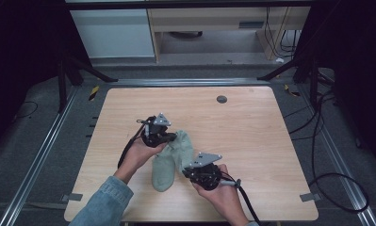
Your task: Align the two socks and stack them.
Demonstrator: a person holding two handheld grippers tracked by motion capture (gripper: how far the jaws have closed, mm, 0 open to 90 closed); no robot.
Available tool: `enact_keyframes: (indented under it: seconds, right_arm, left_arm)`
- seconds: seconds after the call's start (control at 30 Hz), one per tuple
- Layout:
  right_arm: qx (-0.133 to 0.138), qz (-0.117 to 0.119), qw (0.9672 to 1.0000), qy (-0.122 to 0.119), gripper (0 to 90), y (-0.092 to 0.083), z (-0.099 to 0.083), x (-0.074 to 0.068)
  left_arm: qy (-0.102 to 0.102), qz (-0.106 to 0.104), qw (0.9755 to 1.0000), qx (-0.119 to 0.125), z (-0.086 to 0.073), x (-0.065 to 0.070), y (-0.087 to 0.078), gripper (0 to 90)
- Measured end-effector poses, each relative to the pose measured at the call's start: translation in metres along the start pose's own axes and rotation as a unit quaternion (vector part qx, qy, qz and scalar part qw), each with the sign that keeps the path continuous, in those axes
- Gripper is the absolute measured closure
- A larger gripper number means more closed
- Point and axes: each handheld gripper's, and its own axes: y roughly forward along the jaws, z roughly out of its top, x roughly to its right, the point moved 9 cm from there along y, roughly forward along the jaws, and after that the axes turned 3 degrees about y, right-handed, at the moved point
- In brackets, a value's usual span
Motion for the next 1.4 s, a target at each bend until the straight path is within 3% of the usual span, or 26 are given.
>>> enact_keyframes:
  seconds: [0.4, 1.07, 1.4]
  right_arm:
    - [0.002, 0.013, 0.9999, -0.005, 84.6, 0.012, 0.01, -0.016]
    - [0.0, 0.053, 0.9986, -0.003, 84.6, 0.04, 0.015, -0.057]
    - [-0.004, 0.058, 0.9983, -0.004, 84.6, 0.046, 0.012, -0.063]
  left_arm:
    - [-0.005, 0.005, 1.0, -0.001, -0.01, -0.011, -0.017, 86.3]
    - [0.002, 0.0, 0.9995, -0.032, -0.04, -0.021, -0.038, 86.3]
    - [-0.001, -0.007, 0.9993, -0.037, -0.05, -0.023, -0.041, 86.2]
